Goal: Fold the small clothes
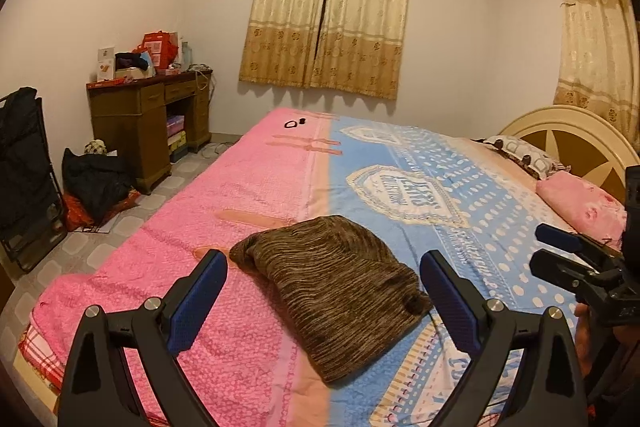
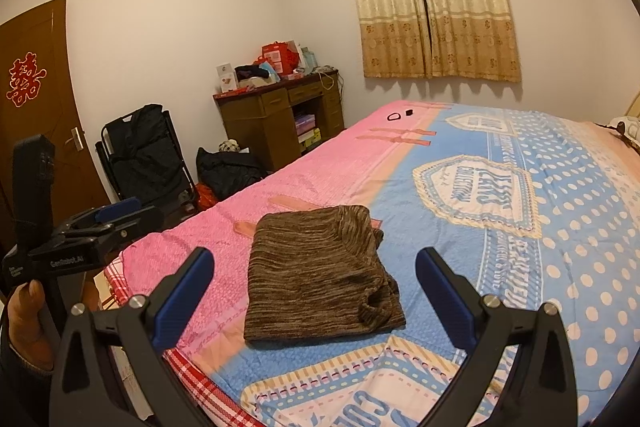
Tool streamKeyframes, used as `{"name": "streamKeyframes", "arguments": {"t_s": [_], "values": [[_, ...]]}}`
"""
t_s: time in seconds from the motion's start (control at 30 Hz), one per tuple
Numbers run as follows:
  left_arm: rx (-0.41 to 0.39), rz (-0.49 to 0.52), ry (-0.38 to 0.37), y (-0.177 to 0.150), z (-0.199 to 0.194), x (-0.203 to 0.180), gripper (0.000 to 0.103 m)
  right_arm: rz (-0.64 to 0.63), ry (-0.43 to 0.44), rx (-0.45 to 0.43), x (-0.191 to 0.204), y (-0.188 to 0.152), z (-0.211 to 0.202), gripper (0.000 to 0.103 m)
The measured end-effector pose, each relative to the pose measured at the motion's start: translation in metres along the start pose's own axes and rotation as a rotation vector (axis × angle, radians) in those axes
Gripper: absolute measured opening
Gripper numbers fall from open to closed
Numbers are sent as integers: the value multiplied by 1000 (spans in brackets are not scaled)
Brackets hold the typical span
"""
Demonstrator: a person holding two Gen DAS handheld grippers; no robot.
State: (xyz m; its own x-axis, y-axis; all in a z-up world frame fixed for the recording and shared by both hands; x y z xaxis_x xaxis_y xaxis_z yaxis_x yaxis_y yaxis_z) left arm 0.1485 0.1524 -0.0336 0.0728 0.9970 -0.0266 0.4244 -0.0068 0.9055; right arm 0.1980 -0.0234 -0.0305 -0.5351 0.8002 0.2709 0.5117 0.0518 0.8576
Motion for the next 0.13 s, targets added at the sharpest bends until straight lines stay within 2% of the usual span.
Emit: {"name": "streamKeyframes", "arguments": {"t_s": [0.13], "values": [[-8, 23, -8, 1, 0, -6, 98, 3, 0, -1, 0, 0, 0, 103]]}}
Point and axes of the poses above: each gripper's, at about its wrist camera, not at the fingertips, and z roughly the way its jaws point, x to its left, y to its top, the point moved 1 cm from there along z, roughly the way its jaws point, and after that the axes turned 7 degrees about z, right-handed, at the moved point
